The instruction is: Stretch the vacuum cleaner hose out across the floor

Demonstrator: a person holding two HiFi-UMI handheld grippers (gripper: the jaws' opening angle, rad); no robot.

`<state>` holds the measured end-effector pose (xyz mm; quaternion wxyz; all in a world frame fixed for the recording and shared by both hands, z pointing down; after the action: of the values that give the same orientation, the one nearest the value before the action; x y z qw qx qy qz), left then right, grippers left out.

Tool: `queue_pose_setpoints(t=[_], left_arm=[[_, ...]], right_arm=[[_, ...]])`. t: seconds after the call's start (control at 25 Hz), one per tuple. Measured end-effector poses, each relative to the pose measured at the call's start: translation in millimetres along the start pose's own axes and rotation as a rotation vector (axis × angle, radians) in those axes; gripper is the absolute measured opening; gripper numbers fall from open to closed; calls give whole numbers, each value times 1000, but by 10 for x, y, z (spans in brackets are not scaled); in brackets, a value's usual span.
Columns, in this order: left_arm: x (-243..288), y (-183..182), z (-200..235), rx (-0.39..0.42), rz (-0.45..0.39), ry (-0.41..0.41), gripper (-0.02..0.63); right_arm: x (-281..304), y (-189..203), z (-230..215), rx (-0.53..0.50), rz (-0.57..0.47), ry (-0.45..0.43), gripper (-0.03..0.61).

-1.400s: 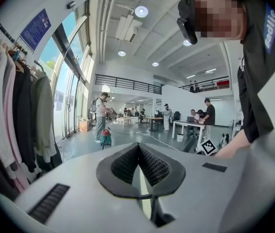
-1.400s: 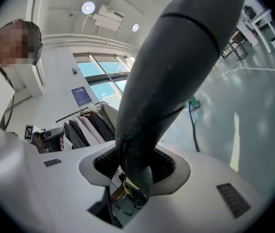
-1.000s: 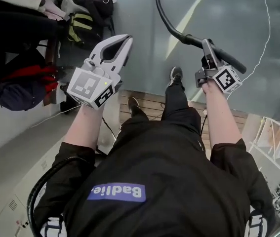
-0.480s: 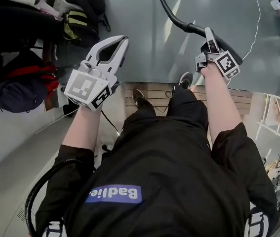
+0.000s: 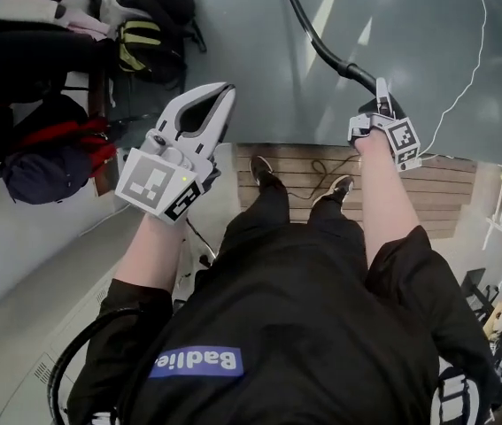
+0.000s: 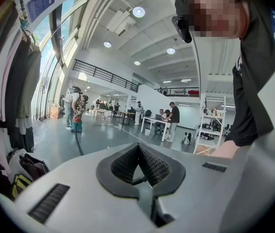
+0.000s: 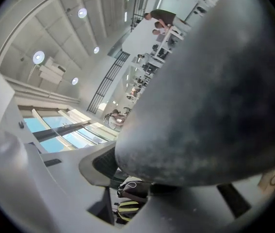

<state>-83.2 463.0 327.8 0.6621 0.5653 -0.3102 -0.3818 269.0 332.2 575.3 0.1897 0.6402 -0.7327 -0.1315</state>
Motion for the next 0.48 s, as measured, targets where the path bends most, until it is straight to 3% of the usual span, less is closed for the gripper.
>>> queue_pose_setpoints(t=[0.16, 0.48], left_arm=[[518, 299, -307, -9, 34, 53, 9], [1186, 1295, -721, -102, 172, 109, 8]], right_arm=[[-124, 151, -871, 126, -15, 108, 166], [-404, 560, -2764, 338, -112, 304, 166]])
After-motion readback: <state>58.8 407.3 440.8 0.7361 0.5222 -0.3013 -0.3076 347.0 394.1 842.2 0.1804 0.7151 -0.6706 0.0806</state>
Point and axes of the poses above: the fingertips, and each gripper's own axes: x forward along the fingers, z to its left, y out of its underside, the point moved 5 cm from there along -x, backward along the fingers, and after that the axes turned 13 degrees about -z, right-handed, at the moved point
